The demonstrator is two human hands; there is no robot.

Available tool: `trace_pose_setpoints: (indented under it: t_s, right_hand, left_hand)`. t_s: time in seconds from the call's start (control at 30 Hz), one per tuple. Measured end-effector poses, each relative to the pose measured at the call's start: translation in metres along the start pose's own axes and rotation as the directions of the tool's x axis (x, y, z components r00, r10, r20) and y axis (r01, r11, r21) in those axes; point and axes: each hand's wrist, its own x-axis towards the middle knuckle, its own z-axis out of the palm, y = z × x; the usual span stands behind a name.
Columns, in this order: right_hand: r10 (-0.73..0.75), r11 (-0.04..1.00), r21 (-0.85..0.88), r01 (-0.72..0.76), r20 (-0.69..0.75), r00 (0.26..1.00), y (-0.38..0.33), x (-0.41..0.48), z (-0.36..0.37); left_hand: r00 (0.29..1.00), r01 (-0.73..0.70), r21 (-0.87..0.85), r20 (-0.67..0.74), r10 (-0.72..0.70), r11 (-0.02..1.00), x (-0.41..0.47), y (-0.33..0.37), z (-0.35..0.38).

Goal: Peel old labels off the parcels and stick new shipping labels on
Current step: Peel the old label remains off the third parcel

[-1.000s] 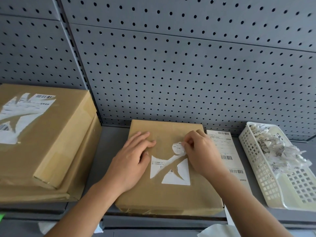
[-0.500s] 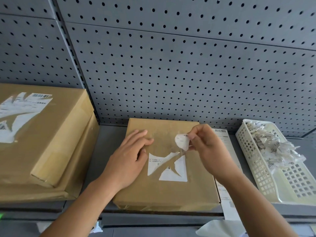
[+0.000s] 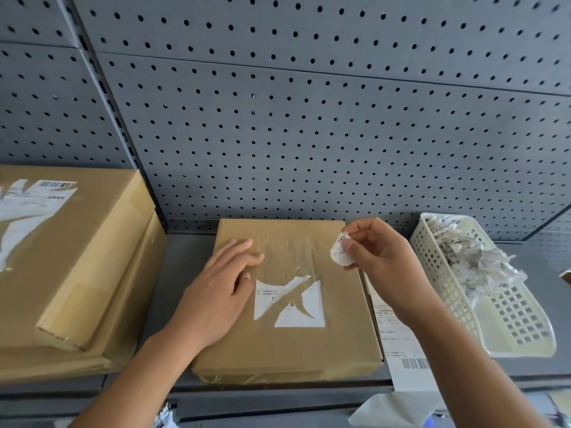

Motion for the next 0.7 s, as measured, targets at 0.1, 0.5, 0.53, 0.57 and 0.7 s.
trace_pose_setpoints:
  t_s: [0.1,0.5,0.53,0.57,0.7]
  right_hand:
    - [-0.016,1.000,-0.019,0.015,-0.050,0.999,-0.001,-0.002,-0.015]
    - [-0.022,0.954,-0.290,-0.072,-0.307,0.952,0.022,-0.017,-0.093]
    - [-0.037,0.940,-0.329,-0.085,-0.349,0.936,0.024,-0.018,-0.101]
    - [-0.046,0.926,-0.362,-0.109,-0.394,0.918,0.027,-0.017,-0.109]
    - [-0.037,0.869,-0.442,-0.223,-0.508,0.860,0.033,-0.018,-0.144]
  left_hand:
    - [1.000,0.017,-0.011,0.006,-0.017,1.000,0.000,-0.002,0.000]
    - [1.000,0.003,0.011,0.006,-0.003,1.000,0.001,-0.003,0.001]
    - [1.000,-0.004,0.012,0.004,0.004,1.000,0.001,-0.004,0.001]
    - [1.000,-0.010,0.014,0.000,0.010,1.000,0.002,-0.004,0.001]
    - [1.000,-0.023,-0.001,-0.019,0.023,1.000,0.002,-0.003,0.001]
